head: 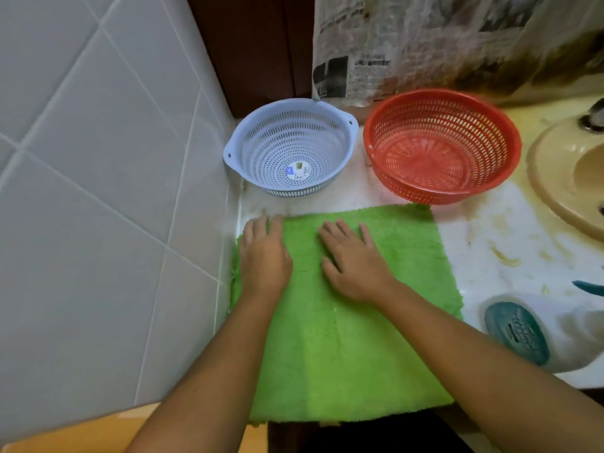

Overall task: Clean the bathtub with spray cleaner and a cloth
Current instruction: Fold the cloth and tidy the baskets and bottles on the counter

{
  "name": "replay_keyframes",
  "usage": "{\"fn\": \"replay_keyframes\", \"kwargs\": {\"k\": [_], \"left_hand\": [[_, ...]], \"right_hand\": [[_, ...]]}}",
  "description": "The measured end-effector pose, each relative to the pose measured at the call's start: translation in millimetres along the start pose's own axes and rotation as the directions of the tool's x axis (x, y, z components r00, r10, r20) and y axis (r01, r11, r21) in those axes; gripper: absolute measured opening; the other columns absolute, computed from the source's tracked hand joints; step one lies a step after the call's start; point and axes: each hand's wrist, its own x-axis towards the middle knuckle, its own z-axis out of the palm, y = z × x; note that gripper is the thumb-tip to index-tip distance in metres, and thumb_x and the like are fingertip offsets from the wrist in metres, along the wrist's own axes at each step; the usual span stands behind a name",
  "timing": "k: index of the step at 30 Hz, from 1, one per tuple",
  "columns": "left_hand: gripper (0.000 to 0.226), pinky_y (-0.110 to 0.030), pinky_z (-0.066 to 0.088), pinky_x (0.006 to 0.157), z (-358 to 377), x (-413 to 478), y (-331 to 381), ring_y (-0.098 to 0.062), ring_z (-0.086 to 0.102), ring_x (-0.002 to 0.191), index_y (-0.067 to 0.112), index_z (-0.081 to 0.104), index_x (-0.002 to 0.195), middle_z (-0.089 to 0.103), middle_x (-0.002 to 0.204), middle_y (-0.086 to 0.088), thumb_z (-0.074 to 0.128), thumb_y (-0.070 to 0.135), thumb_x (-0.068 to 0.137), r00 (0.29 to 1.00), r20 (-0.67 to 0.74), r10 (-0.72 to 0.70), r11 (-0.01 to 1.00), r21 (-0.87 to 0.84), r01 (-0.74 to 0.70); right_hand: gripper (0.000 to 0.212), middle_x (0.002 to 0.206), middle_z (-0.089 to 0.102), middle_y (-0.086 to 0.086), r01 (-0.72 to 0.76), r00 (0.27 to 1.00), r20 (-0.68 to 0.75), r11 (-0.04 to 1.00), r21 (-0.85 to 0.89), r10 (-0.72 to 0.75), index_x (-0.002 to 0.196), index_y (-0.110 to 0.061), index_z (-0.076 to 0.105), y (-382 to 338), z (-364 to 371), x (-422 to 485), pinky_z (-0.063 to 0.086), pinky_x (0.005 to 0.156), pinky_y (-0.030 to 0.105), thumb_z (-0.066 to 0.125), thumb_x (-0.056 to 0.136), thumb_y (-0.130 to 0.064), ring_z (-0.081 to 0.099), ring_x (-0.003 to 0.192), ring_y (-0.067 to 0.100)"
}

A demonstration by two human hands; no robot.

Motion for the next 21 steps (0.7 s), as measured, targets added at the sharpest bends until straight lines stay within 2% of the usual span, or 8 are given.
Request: {"fn": "replay_keyframes", "kwargs": {"k": [2,7,11,14,16,18,19,21], "left_hand": [[0.056,-0.047,0.044,0.099,-10,-5,-15,-0.041,0.052,0.116,0.008,0.058,0.137,0.060,0.127,-0.020,0.049,-0.001,0.083,0.995,-0.014,-0.098,0.995,-0.002,0.098],[0.043,-0.046,0.046,0.089,-6,-4,-29,-0.042,0.059,0.105,0.003,0.062,0.126,0.065,0.115,-0.021,0.053,-0.006,0.085,0.987,0.034,-0.158,0.985,-0.065,0.160],[0.051,-0.041,0.031,0.118,13,4,-38,-0.037,0.038,0.142,0.001,0.045,0.149,0.047,0.151,-0.022,0.049,0.007,0.099,0.980,0.163,-0.111,0.993,-0.018,0.115],[0.066,-0.043,0.026,0.124,13,10,-33,-0.036,0.020,0.151,0.001,0.032,0.156,0.029,0.162,-0.020,0.046,0.002,0.091,0.959,0.247,-0.141,0.990,0.032,0.137],[0.067,-0.047,0.023,0.125,10,10,-26,-0.036,0.019,0.153,0.002,0.033,0.155,0.029,0.163,-0.020,0.044,0.002,0.089,0.962,0.219,-0.164,0.986,0.032,0.161],[0.063,-0.049,0.014,0.128,8,2,-16,-0.034,0.020,0.155,0.006,0.034,0.157,0.029,0.165,-0.018,0.042,0.005,0.095,0.982,0.158,-0.106,0.994,0.007,0.106],[0.058,-0.049,0.010,0.129,9,-5,-9,-0.031,0.018,0.157,0.008,0.033,0.159,0.027,0.167,-0.016,0.041,0.010,0.101,0.984,0.166,-0.058,0.997,-0.041,0.066],[0.056,-0.049,0.002,0.129,12,-20,4,-0.025,0.008,0.160,0.019,0.026,0.163,0.018,0.172,-0.008,0.035,0.031,0.109,0.968,0.252,0.000,0.994,-0.104,0.027]], "right_hand": [[0.066,0.174,0.011,-0.003,0.097,0.995,0.031,0.995,-0.038,-0.096,0.166,-0.026,0.017,-11,10,8,-0.007,0.127,0.057,0.030,0.107,-0.053,0.003,0.160,0.018],[0.072,0.172,0.001,-0.012,0.037,0.999,0.011,0.984,-0.174,-0.036,0.165,-0.039,0.003,3,24,7,-0.004,0.123,0.066,0.008,0.100,-0.071,-0.002,0.161,0.025],[0.071,0.171,-0.006,-0.012,0.015,1.000,0.026,0.984,-0.180,-0.011,0.164,-0.040,-0.003,9,21,3,-0.008,0.123,0.065,0.004,0.100,-0.072,-0.008,0.160,0.024],[0.071,0.173,0.009,-0.006,0.026,0.999,-0.033,0.999,0.046,-0.024,0.166,-0.031,0.015,13,13,2,-0.006,0.127,0.057,0.010,0.103,-0.064,0.000,0.160,0.020],[0.063,0.166,0.035,0.005,0.004,0.971,-0.231,0.963,0.270,0.061,0.159,-0.016,0.039,21,5,-9,0.006,0.130,0.051,0.027,0.106,-0.049,0.020,0.158,0.023],[0.051,0.151,0.052,0.013,-0.026,0.884,-0.435,0.946,0.323,0.173,0.147,-0.006,0.052,36,2,-26,0.016,0.128,0.052,0.038,0.105,-0.032,0.039,0.148,0.030],[0.048,0.150,0.052,0.015,-0.066,0.864,-0.454,0.942,0.328,0.219,0.146,-0.005,0.051,44,3,-33,0.018,0.128,0.053,0.039,0.105,-0.027,0.040,0.147,0.032],[0.056,0.165,0.034,0.013,-0.191,0.912,-0.315,0.952,0.239,0.262,0.158,-0.009,0.036,56,6,-45,0.013,0.129,0.054,0.037,0.107,-0.033,0.024,0.155,0.031]]}}
